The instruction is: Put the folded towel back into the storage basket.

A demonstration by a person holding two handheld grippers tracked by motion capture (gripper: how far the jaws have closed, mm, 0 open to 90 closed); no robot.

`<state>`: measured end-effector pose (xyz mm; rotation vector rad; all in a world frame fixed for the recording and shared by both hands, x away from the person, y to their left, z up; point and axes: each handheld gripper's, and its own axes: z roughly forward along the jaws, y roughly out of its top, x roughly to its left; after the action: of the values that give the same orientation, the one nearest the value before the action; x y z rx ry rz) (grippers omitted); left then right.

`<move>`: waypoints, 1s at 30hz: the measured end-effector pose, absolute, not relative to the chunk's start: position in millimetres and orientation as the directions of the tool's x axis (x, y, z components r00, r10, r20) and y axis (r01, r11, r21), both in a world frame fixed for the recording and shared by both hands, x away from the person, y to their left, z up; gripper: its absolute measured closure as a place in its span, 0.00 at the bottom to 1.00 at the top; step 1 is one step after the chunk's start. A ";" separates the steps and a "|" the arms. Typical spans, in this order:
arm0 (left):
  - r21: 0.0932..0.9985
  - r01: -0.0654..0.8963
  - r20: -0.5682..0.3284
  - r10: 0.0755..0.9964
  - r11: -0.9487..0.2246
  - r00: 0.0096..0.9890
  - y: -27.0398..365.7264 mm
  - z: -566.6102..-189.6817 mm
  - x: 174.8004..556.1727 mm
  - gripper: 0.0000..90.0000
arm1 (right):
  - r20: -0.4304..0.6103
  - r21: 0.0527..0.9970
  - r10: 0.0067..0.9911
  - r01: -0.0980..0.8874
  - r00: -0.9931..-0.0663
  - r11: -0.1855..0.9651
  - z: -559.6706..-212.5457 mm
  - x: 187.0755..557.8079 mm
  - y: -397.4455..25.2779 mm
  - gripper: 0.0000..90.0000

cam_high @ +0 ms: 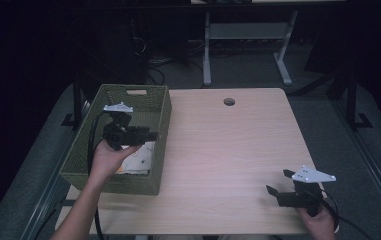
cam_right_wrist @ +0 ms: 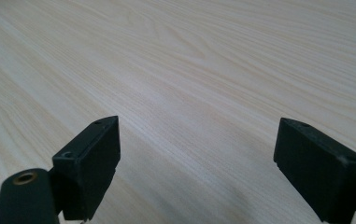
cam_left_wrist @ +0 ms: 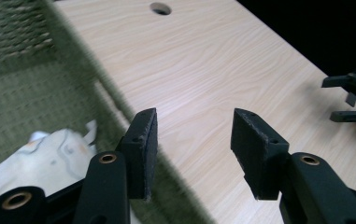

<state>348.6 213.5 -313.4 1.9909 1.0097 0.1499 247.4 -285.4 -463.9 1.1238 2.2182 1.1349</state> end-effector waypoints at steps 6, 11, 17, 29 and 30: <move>0.755 0.577 -0.254 0.673 -0.311 0.695 191.6 -315.1 342.5 0.56 | 0.007 0.809 0.804 0.476 -0.595 0.345 -463.9 247.3 -285.7 0.16; 0.763 0.562 -0.253 0.653 -0.319 0.714 175.7 -317.5 336.4 0.56 | 0.002 0.814 0.804 0.468 -0.595 0.344 -463.2 246.6 -286.9 0.16; 0.772 0.545 -0.251 0.630 -0.328 0.735 155.4 -323.0 327.8 0.55 | 0.007 0.814 0.804 0.471 -0.594 0.341 -462.4 245.9 -287.2 0.16; 0.765 0.498 -0.203 0.581 -0.408 0.788 111.5 -331.8 314.4 0.53 | 0.012 0.816 0.807 0.472 -0.591 0.334 -462.1 245.8 -290.5 0.16; 0.764 0.497 -0.201 0.582 -0.410 0.788 108.7 -332.6 313.6 0.53 | 0.012 0.817 0.808 0.472 -0.590 0.333 -461.9 245.5 -291.0 0.16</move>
<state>313.6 108.7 -332.6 2.0844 0.8001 0.1194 245.5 -291.0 -461.9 1.1289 2.2053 1.1500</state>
